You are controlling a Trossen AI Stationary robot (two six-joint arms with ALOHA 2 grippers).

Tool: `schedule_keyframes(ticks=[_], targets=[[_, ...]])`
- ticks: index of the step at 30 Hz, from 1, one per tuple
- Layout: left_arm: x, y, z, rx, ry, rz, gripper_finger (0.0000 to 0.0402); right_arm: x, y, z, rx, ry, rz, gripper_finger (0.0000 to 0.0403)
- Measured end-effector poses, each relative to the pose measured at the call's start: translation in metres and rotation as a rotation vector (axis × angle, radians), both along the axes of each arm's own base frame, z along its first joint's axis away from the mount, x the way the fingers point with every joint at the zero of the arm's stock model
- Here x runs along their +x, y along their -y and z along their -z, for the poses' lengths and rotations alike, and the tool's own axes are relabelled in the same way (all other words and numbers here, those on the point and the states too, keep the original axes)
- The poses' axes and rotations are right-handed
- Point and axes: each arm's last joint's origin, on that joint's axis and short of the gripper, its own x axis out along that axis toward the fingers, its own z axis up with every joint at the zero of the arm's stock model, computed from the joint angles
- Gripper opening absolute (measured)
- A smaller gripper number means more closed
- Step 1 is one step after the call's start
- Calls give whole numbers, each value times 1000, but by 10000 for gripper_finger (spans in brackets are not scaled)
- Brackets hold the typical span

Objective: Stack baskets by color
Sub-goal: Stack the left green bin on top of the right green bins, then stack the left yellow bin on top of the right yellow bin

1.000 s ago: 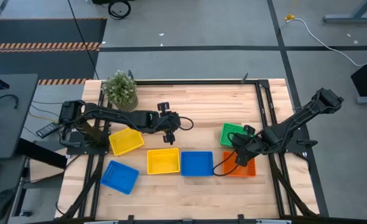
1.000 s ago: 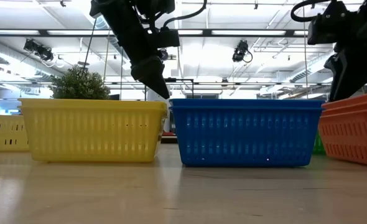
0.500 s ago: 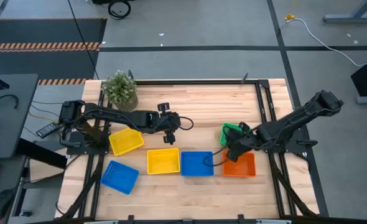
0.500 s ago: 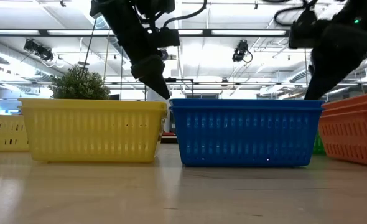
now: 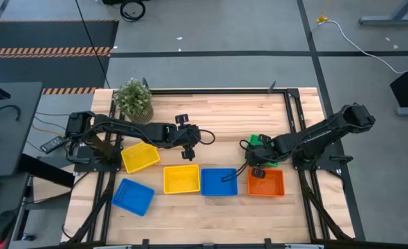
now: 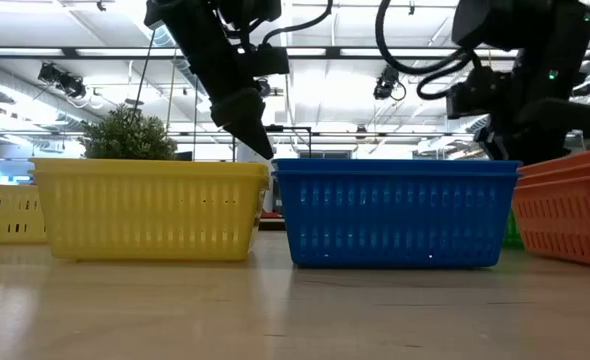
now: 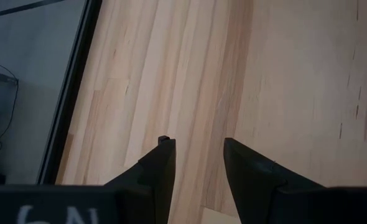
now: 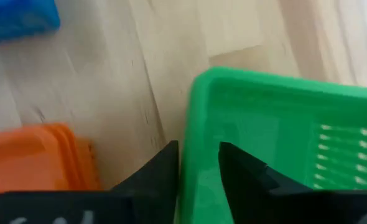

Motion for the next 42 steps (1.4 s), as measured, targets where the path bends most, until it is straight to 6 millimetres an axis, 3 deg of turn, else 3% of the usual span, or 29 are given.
schedule_keyframes(ticks=[7, 11, 21, 26, 30, 34, 39, 42], targets=[[0, 0, 0, 0, -1, 0, 142, 0, 8, -1, -53, -57, -190, 25], [0, 0, 0, 0, -1, 0, 141, 0, 13, -1, -27, -67, -215, 21], [0, 0, 0, 0, -1, 0, 141, 2, 17, -3, -36, -59, -186, 121], [0, 0, 0, -4, 2, -6, 138, 9, 15, -21, -24, 8, -161, 155], [-1, 1, 1, -18, 4, -21, 140, 10, 7, -42, -41, 150, -107, 160], [-3, 10, 2, -32, -15, -16, 136, 11, -12, -54, -134, 400, -76, 158], [-13, 34, 5, -29, -80, -16, 127, 17, -42, -48, -173, 773, -127, 158], [-30, 49, 2, -45, -146, -40, 121, 19, -53, -39, -162, 955, -185, 158]])
